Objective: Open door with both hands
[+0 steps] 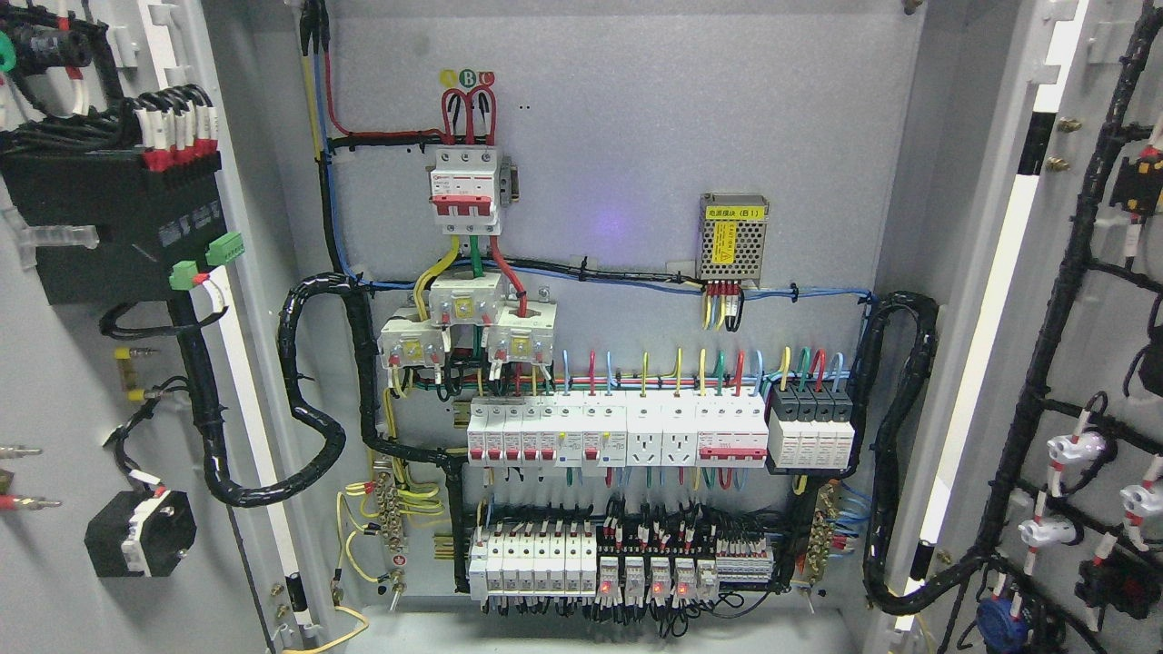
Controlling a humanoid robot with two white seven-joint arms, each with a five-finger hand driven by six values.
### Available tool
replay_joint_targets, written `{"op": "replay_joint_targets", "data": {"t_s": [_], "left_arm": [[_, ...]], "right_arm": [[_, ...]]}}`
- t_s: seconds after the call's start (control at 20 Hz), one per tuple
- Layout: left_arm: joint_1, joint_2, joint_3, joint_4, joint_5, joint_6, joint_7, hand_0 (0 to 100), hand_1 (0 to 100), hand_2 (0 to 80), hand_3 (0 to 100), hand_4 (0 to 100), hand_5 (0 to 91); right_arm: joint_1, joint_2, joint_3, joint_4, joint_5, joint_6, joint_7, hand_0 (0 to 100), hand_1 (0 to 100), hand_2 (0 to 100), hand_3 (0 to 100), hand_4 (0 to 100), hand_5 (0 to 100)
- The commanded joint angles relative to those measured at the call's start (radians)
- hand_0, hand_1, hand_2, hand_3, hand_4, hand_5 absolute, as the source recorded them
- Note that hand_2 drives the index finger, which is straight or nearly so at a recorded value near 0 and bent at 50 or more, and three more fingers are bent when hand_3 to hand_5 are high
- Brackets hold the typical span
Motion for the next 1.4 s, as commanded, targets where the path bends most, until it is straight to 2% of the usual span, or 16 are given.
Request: {"op": "replay_joint_targets", "data": {"t_s": [0.0,0.1,0.3,0.45,0.6,0.75,0.9,1.05,1.2,1.35], "left_arm": [[-0.11,0.231,0.25,0.201,0.093,-0.858,-0.004,0,0,0.0,0,0,0.0],[-0.187,0.343,0.241,0.357,0.099,-0.857,-0.004,0,0,0.0,0,0,0.0],[-0.293,0.484,0.244,0.57,0.128,-0.854,-0.004,0,0,0.0,0,0,0.0],[-0.33,0.538,0.256,0.662,0.195,-0.854,-0.005,0,0,0.0,0,0,0.0],[-0.372,0.567,0.262,0.742,0.2,-0.854,-0.005,0,0,0.0,0,0,0.0],[-0.385,0.58,0.253,0.763,0.198,-0.852,-0.005,0,0,0.0,0,0,0.0],[-0.371,0.572,0.235,0.734,0.197,-0.852,-0.005,0,0,0.0,0,0,0.0],[-0.35,0.541,0.137,0.648,0.203,-0.851,-0.004,0,0,0.0,0,0,0.0],[-0.285,0.476,0.052,0.508,0.203,-0.851,-0.004,0,0,0.0,0,0,0.0],[-0.207,0.425,-0.04,0.336,0.202,-0.851,-0.004,0,0,0.0,0,0,0.0]], "right_arm": [[0.015,0.0,-0.071,0.039,-0.051,0.0,-0.006,0,0,0,0,0,0],[0.02,0.004,-0.077,0.039,-0.072,-0.001,-0.006,0,0,0,0,0,0],[0.041,0.017,-0.094,0.039,-0.075,-0.004,-0.006,0,0,0,0,0,0],[0.066,0.028,-0.1,0.036,-0.075,-0.009,-0.006,0,0,0,0,0,0],[0.089,0.03,-0.104,0.036,-0.075,-0.009,-0.006,0,0,0,0,0,0],[0.106,0.031,-0.12,0.034,-0.075,-0.011,-0.006,0,0,0,0,0,0],[0.109,0.05,-0.121,0.03,-0.075,-0.011,-0.008,0,0,0,0,0,0],[0.115,0.051,-0.112,-0.007,-0.074,-0.011,-0.006,0,0,0,0,0,0],[0.133,0.056,-0.1,-0.056,-0.071,-0.011,-0.006,0,0,0,0,0,0],[0.136,0.063,-0.057,-0.088,-0.069,-0.014,0.0,0,0,0,0,0,0]]}}
